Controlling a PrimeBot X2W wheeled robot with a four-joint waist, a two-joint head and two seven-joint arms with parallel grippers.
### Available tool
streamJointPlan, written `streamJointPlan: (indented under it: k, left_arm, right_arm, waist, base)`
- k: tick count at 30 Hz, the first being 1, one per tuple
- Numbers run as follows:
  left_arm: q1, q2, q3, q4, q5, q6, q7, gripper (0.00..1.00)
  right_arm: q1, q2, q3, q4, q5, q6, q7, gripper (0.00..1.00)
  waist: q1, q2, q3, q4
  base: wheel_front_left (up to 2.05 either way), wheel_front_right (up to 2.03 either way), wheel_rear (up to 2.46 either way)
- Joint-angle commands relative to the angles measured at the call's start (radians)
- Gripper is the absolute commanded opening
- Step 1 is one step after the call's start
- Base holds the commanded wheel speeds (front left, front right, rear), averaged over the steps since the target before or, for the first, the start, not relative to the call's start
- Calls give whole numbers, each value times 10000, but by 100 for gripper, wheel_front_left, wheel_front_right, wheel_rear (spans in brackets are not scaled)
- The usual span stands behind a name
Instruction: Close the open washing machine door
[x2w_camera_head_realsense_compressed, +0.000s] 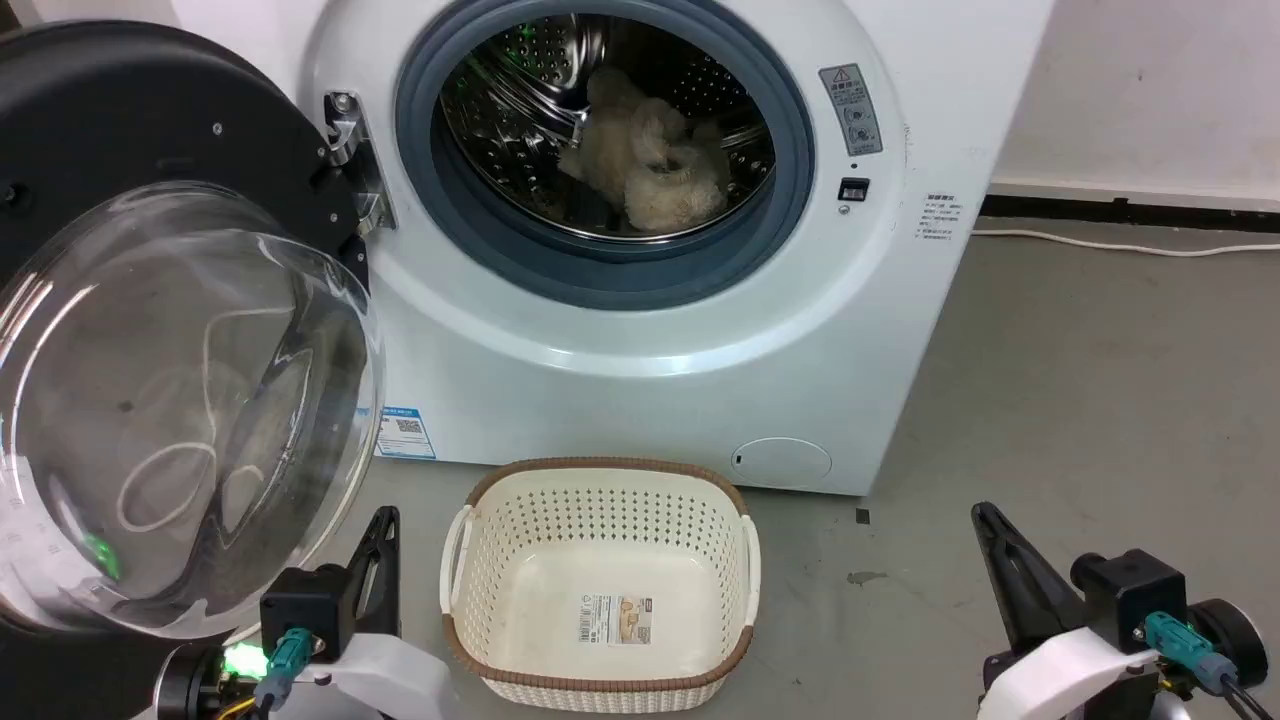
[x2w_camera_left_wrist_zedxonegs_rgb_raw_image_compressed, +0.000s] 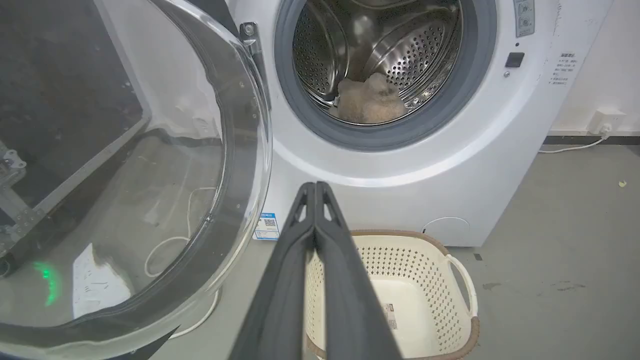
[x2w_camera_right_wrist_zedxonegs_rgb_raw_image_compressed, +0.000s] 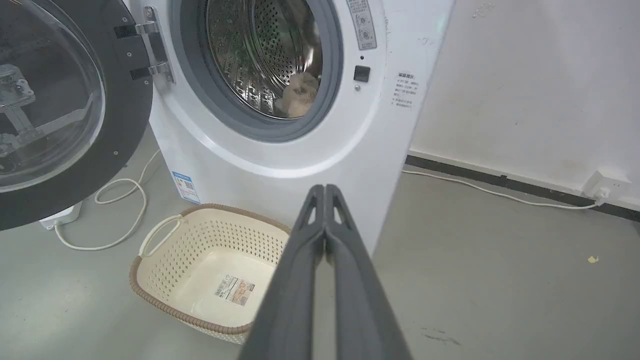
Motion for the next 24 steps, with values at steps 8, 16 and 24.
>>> streamJointPlan:
  k: [8, 16, 24]
  left_arm:
    - [-152, -1, 11, -41, 24, 30, 3, 0]
    - [-152, -1, 11, -41, 24, 30, 3, 0]
    - [2, 0, 3, 2, -2, 0, -3, 100]
  right_arm:
    - [-139, 45, -5, -55, -74, 8, 5, 0]
    - [-139, 45, -5, -55, -74, 8, 5, 0]
    - [2, -2, 1, 2, 8, 0, -2, 100]
  waist:
    - [0, 0, 0, 0]
    - [0, 0, 0, 0]
    - [0, 0, 0, 0]
  base:
    - [0, 0, 0]
    - [0, 0, 0]
    - [0, 0, 0]
